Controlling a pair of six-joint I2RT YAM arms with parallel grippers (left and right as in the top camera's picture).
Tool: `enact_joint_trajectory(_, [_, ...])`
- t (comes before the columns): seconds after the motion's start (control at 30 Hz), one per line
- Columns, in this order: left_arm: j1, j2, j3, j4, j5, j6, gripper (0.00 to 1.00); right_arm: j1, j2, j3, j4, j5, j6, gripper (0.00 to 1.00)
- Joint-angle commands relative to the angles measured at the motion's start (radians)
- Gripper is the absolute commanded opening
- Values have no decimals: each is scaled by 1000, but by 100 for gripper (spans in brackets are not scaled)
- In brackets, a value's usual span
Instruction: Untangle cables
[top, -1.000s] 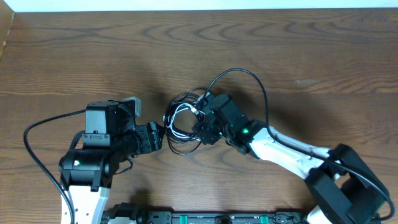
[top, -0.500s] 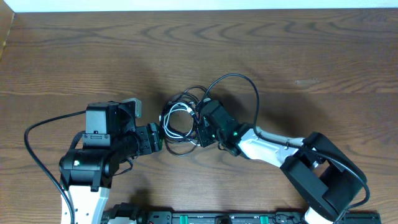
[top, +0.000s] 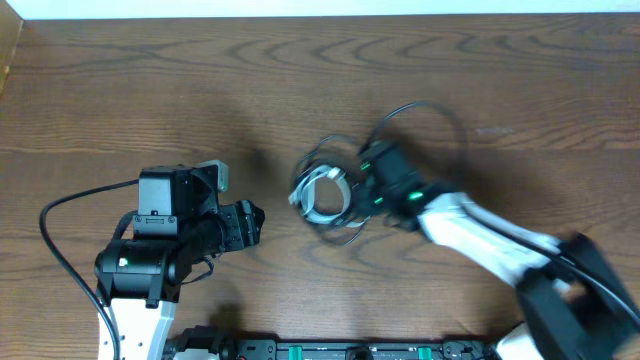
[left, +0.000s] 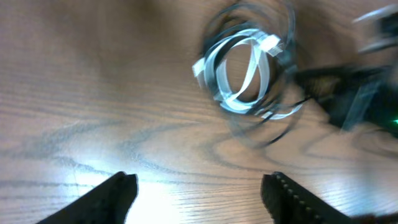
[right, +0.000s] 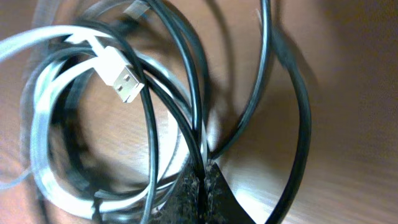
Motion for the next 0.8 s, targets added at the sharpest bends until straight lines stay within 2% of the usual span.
enact_joint_trajectory(0.0, [-4,11,-2,25,106,73,58,-93,-216,55,-47,8,-115,1])
enact_joint_trajectory(0.1, [-38,37,-3,89,243,145,44,-127,-343,90,-50,-103,-167,1])
enact_joint_trajectory(0.23, [-146,108,-3,209,260,154,40,-101,-482,124,-47,-166,-179,1])
enact_joint_trajectory(0.3, [-196,145,-3,243,260,154,43,-79,-505,126,-39,-171,-189,1])
enact_joint_trajectory(0.4, [-269,197,-3,270,260,154,56,-34,-508,126,-33,-173,-230,1])
enact_joint_trajectory(0.53, [-346,255,-2,297,259,153,62,-13,-499,126,-42,-167,-275,1])
enact_joint_trajectory(0.57, [-365,270,-2,309,259,153,64,-15,-497,126,-68,-114,-305,13])
enact_joint_trajectory(0.6, [-368,271,-2,314,259,153,64,-17,-497,126,-93,-58,-315,36])
enact_joint_trajectory(0.67, [-368,265,-2,324,259,149,65,-21,-497,125,-155,87,-330,99])
enact_joint_trajectory(0.77, [-368,245,-2,342,260,144,66,-37,-486,125,-259,341,-322,99])
